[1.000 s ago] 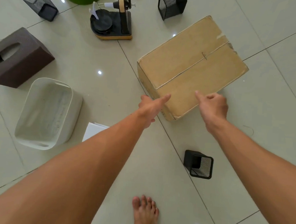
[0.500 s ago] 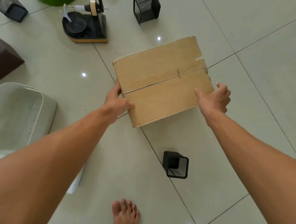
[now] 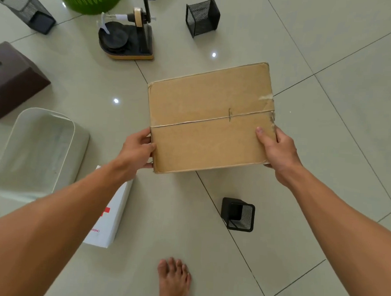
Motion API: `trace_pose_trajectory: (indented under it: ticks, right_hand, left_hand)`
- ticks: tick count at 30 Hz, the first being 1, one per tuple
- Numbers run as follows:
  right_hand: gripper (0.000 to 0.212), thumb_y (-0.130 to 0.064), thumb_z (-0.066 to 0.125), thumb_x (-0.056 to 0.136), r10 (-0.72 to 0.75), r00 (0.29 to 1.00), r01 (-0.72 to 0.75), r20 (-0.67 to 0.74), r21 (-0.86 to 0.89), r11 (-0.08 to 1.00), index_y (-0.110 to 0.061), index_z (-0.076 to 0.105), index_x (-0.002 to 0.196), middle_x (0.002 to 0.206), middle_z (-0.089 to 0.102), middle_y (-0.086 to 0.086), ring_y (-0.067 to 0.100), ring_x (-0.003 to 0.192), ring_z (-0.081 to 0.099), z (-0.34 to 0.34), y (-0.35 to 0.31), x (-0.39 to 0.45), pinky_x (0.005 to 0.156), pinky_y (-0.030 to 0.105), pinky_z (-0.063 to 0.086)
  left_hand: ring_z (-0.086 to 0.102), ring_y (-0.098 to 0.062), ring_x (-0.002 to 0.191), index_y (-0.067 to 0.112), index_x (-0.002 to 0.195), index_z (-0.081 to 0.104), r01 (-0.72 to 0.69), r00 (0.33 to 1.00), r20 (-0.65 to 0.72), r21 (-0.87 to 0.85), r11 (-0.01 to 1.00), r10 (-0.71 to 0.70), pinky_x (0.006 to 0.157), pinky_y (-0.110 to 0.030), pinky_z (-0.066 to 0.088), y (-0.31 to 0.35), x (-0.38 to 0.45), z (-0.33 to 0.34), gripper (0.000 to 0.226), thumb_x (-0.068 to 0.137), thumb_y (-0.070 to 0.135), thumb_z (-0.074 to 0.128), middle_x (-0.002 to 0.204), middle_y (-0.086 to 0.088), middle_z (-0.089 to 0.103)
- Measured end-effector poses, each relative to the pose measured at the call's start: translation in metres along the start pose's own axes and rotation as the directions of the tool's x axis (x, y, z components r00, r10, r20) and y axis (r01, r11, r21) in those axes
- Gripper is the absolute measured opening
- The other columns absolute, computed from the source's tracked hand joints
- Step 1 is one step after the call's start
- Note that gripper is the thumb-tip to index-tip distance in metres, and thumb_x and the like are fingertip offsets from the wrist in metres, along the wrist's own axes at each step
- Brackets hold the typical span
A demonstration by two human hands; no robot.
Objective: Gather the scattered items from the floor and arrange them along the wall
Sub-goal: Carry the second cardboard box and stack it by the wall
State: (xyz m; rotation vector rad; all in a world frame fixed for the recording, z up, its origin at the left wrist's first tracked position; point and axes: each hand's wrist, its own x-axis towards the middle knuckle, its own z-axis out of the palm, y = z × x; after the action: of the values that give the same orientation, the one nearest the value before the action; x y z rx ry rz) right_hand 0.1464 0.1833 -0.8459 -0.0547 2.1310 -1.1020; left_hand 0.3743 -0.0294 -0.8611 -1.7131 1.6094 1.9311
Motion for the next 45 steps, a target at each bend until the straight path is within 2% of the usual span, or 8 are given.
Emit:
trace_pose_trajectory:
  ticks: [5, 10, 12, 18, 22, 27, 37, 45]
  right_hand:
    - [0.042, -0.043, 0.06, 0.099, -0.078, 0.996, 0.076, 0.034, 0.055, 0.996, -0.026, 0.06, 0.138, 0.117, 0.068, -0.015, 0.006, 0.107, 0.065, 0.028, -0.025, -0.028, 0.09, 0.031, 0.054]
    - [0.045, -0.041, 0.061, 0.098, -0.171, 0.98, 0.162, 0.098, 0.096, 0.982, -0.025, 0.058, 0.14, 0.119, 0.07, -0.015, 0.0, 0.105, 0.067, 0.08, -0.061, -0.07, 0.087, 0.02, 0.055]
    - [0.044, -0.041, 0.061, 0.098, -0.207, 0.97, 0.195, 0.131, 0.097, 0.976, -0.026, 0.059, 0.139, 0.12, 0.07, -0.015, 0.0, 0.106, 0.067, 0.105, -0.077, -0.089, 0.089, 0.02, 0.054]
    - [0.052, -0.042, 0.062, 0.097, -0.276, 0.922, 0.269, 0.271, 0.064, 0.961, -0.023, 0.054, 0.145, 0.133, 0.066, -0.011, 0.007, 0.12, 0.063, 0.195, -0.112, -0.163, 0.105, 0.032, 0.05]
    - [0.053, -0.041, 0.06, 0.098, -0.31, 0.877, 0.318, 0.368, 0.04, 0.947, -0.022, 0.052, 0.146, 0.134, 0.064, -0.01, 0.007, 0.12, 0.061, 0.276, -0.12, -0.232, 0.106, 0.033, 0.049]
    - [0.053, -0.045, 0.059, 0.096, -0.298, 0.76, 0.353, 0.578, 0.018, 0.935, -0.025, 0.053, 0.145, 0.13, 0.068, -0.009, 0.011, 0.118, 0.065, 0.39, -0.106, -0.335, 0.097, 0.031, 0.053]
    - [0.043, -0.028, 0.061, 0.099, -0.32, 0.492, 0.462, 0.81, 0.069, 0.884, -0.017, 0.056, 0.141, 0.12, 0.073, -0.008, 0.005, 0.108, 0.069, 0.616, -0.094, -0.542, 0.085, 0.017, 0.055]
    - [0.052, -0.023, 0.065, 0.097, -0.384, 0.253, 0.66, 0.888, 0.132, 0.74, -0.022, 0.046, 0.146, 0.13, 0.064, -0.008, 0.009, 0.115, 0.065, 0.753, -0.144, -0.67, 0.102, 0.042, 0.054]
  left_hand:
    - [0.067, -0.015, 0.098, 0.028, 0.145, 0.05, -0.028, 0.996, -0.083, -0.077, 0.997, 0.021, 0.068, -0.036, 0.059, -0.006, -0.035, -0.056, 0.045, 0.105, 0.008, 0.045, 0.108, 0.017, 0.066]
    - [0.063, -0.006, 0.096, 0.029, 0.146, 0.047, -0.114, 0.978, -0.192, -0.167, 0.979, 0.081, 0.08, -0.043, 0.06, -0.014, -0.08, -0.125, 0.046, 0.102, 0.013, 0.051, 0.104, 0.025, 0.063]
    - [0.062, -0.001, 0.096, 0.029, 0.147, 0.045, -0.157, 0.968, -0.222, -0.19, 0.969, 0.113, 0.071, -0.035, 0.062, -0.026, -0.099, -0.155, 0.05, 0.1, 0.014, 0.056, 0.105, 0.029, 0.062]
    - [0.066, -0.007, 0.111, 0.028, 0.146, 0.049, -0.225, 0.929, -0.352, -0.285, 0.932, 0.117, 0.072, -0.035, 0.062, -0.087, -0.162, -0.255, 0.053, 0.097, 0.013, 0.062, 0.132, 0.013, 0.063]
    - [0.068, 0.01, 0.091, 0.027, 0.143, 0.051, -0.268, 0.872, -0.483, -0.328, 0.906, 0.083, 0.068, -0.03, 0.061, -0.147, -0.219, -0.324, 0.049, 0.098, 0.009, 0.06, 0.128, 0.014, 0.064]
    - [0.068, 0.001, 0.104, 0.029, 0.135, 0.058, -0.291, 0.761, -0.647, -0.388, 0.875, -0.034, 0.099, -0.044, 0.053, -0.254, -0.292, -0.414, 0.043, 0.097, 0.008, 0.061, 0.117, 0.019, 0.07]
    - [0.065, -0.006, 0.113, 0.025, 0.143, 0.052, -0.361, 0.49, -0.84, -0.439, 0.823, -0.233, 0.101, -0.048, 0.052, -0.432, -0.443, -0.572, 0.049, 0.097, 0.011, 0.06, 0.127, 0.012, 0.066]
    - [0.068, -0.004, 0.108, 0.031, 0.126, 0.063, -0.519, 0.244, -0.934, -0.353, 0.778, -0.261, 0.101, -0.047, 0.052, -0.48, -0.523, -0.706, 0.039, 0.095, 0.008, 0.062, 0.114, 0.018, 0.072]
